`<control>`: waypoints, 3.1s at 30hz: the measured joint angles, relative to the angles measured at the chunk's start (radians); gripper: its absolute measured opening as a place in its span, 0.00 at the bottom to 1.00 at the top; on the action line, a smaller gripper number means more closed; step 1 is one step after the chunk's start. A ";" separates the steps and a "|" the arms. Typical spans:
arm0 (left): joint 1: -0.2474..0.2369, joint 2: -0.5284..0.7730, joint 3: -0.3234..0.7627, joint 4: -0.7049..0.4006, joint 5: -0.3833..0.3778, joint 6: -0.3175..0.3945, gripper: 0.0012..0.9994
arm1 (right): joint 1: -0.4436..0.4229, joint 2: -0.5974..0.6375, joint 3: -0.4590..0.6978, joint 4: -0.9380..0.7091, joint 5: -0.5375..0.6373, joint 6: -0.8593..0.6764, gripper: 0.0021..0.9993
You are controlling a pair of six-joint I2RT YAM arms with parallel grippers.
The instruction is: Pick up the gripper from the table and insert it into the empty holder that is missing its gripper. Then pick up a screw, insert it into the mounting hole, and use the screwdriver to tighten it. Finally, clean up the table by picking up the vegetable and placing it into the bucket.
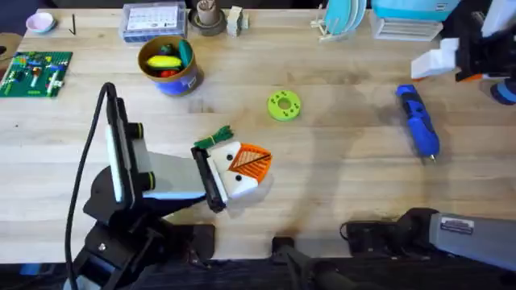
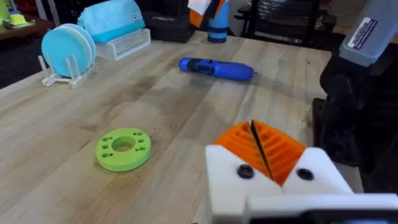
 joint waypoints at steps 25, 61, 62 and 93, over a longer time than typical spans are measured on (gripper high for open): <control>0.000 0.000 0.000 0.000 0.000 0.000 0.00 | -0.071 0.359 0.000 0.107 0.066 -0.290 0.96; 0.000 0.000 0.000 0.000 0.000 0.000 0.00 | -0.071 0.467 0.000 0.145 0.069 -0.301 0.66; 0.000 0.000 0.000 0.000 0.000 0.000 0.00 | -0.071 0.467 0.000 0.147 0.069 -0.302 0.63; 0.000 0.000 0.000 0.000 0.000 0.000 0.00 | -0.071 0.294 0.020 0.068 -0.033 -0.305 0.02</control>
